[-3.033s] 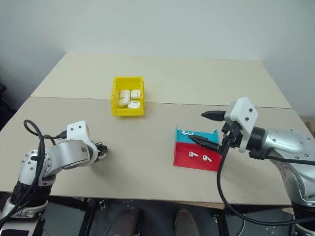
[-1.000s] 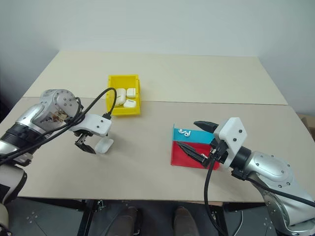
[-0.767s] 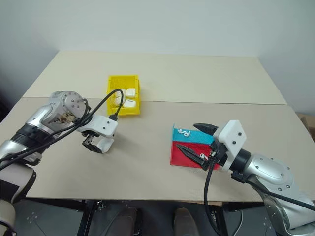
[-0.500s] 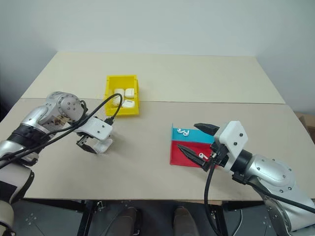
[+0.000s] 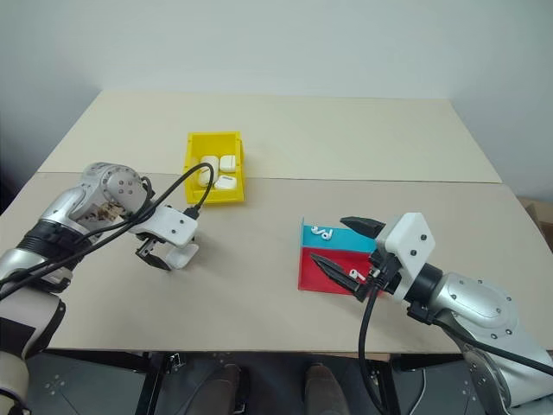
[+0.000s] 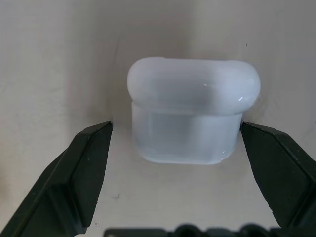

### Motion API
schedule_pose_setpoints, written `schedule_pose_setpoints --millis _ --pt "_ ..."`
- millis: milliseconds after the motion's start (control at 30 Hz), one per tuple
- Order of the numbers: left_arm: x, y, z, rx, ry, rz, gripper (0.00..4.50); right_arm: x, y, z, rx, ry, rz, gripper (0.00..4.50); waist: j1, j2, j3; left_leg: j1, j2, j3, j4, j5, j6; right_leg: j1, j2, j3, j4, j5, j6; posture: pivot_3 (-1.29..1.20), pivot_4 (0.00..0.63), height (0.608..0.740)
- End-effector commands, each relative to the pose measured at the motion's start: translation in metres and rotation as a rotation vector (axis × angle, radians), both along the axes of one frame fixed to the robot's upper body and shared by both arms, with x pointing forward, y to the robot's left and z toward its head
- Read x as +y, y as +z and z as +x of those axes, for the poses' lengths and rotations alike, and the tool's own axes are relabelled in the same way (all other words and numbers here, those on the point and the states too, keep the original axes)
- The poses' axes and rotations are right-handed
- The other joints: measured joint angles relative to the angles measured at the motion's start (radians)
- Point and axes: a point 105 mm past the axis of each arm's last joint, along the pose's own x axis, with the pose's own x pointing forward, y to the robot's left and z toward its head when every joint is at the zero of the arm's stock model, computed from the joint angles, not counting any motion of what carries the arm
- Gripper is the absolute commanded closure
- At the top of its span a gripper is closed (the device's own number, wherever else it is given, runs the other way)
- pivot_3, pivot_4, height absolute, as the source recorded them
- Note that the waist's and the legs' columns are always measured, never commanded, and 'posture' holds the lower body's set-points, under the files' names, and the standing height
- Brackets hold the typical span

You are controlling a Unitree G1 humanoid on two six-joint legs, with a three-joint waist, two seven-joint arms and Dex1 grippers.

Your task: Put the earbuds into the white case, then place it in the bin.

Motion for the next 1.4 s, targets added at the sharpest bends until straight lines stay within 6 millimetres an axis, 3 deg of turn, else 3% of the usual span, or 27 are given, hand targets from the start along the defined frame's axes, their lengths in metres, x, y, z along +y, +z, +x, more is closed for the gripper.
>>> schedule_pose_setpoints --millis 33,133,267,433,500,700,767,833,967,1067,1167,1300,1400 --pt "0.004 0.002 -0.001 -0.003 0.005 0.019 0.03 0.004 0.013 -0.008 -0.059 0.027 0.012 0.0 0.0 0.0 0.0 0.0 0.0 0.0 0.0 0.0 0.0 0.0 0.0 0.0 0.0 0.0 0.0 0.0 0.15 0.74" --pt "0.006 -0.001 -0.002 -0.009 -0.001 0.044 0.56 0.004 0.013 -0.009 -0.06 0.025 0.013 0.0 -0.001 0.0 0.0 0.0 0.0 0.0 0.0 0.0 0.0 0.0 0.0 0.0 0.0 0.0 0.0 0.0 0.15 0.74" --pt "0.003 -0.002 -0.001 -0.017 0.025 0.011 1.69 0.004 0.014 -0.01 -0.056 0.024 0.017 0.0 0.0 0.003 -0.002 0.002 0.0 0.0 0.0 0.0 0.0 0.002 0.0 0.0 0.001 0.0 0.0 0.0 0.15 0.74" --pt "0.006 0.017 0.001 -0.08 0.104 -0.188 1.72 0.003 0.012 -0.01 -0.046 0.024 0.02 0.0 0.001 0.005 -0.003 0.002 0.0 0.0 0.0 0.0 0.0 0.002 0.0 0.0 0.001 0.0 0.0 0.0 0.15 0.74" --pt "0.004 0.032 0.005 -0.11 0.172 -0.311 1.72 0.0 0.011 -0.009 -0.043 0.021 0.019 0.0 0.002 0.005 -0.003 0.001 0.0 -0.001 0.001 0.0 0.0 0.001 0.0 0.0 0.001 0.0 0.0 0.0 0.15 0.74" --pt "-0.02 0.102 0.009 -0.219 0.364 -0.998 1.72 -0.009 0.018 0.0 -0.059 0.007 -0.001 0.0 0.002 0.005 -0.003 0.0 0.0 -0.004 0.001 0.0 0.0 0.001 -0.001 -0.001 0.0 0.0 0.0 0.0 0.15 0.74" --pt "-0.031 0.123 0.01 -0.297 0.434 -1.316 1.72 -0.014 0.022 0.006 -0.06 0.005 -0.034 0.0 0.001 0.008 -0.005 0.001 0.001 -0.006 0.001 0.0 0.0 0.001 0.0 0.0 0.001 0.0 0.0 0.0 0.15 0.74" --pt "-0.045 0.125 0.005 -0.256 0.464 -1.455 1.72 -0.019 0.023 0.012 -0.034 0.018 -0.135 0.0 0.001 0.008 -0.005 0.002 0.0 -0.008 0.001 0.0 0.0 0.002 -0.002 0.001 0.001 0.0 0.0 0.0 0.15 0.74" --pt "-0.085 0.128 -0.028 0.104 0.271 -1.659 1.72 -0.028 0.017 0.026 0.13 0.009 -0.402 0.0 0.001 0.008 -0.005 0.002 0.0 -0.008 0.002 0.0 0.0 0.002 0.0 0.0 0.002 0.002 0.0 0.0 0.15 0.74" --pt "-0.106 0.132 -0.063 0.29 0.04 -1.678 1.72 -0.029 0.016 0.028 0.23 0.053 -0.573 0.0 -0.006 0.008 -0.005 0.002 0.001 -0.007 0.001 0.0 0.0 0.001 0.0 0.001 0.001 0.002 0.0 0.0 0.15 0.74" --pt "-0.114 0.131 -0.083 0.406 -0.13 -1.696 1.72 -0.027 0.011 0.024 0.324 0.122 -0.679 0.61 -0.005 0.009 -0.005 0.002 0.001 -0.005 -0.001 0.0 0.0 0.0 0.0 0.001 0.0 0.001 -0.002 0.0 0.15 0.74" --pt "-0.122 0.126 -0.087 0.449 -0.211 -1.709 1.72 -0.027 -0.008 0.037 0.437 0.051 -0.744 1.94 -0.003 0.008 -0.005 0.002 0.001 -0.001 0.001 0.0 0.0 0.001 0.0 0.002 0.0 0.001 -0.002 0.0 0.15 0.74" --pt "-0.123 0.125 -0.086 0.437 -0.222 -1.724 1.72 -0.028 -0.016 0.04 0.512 0.013 -0.757 1.94 -0.001 0.008 -0.005 0.002 0.0 0.0 0.001 0.0 0.0 0.001 0.0 0.002 0.0 0.002 -0.002 0.0 0.15 0.74"
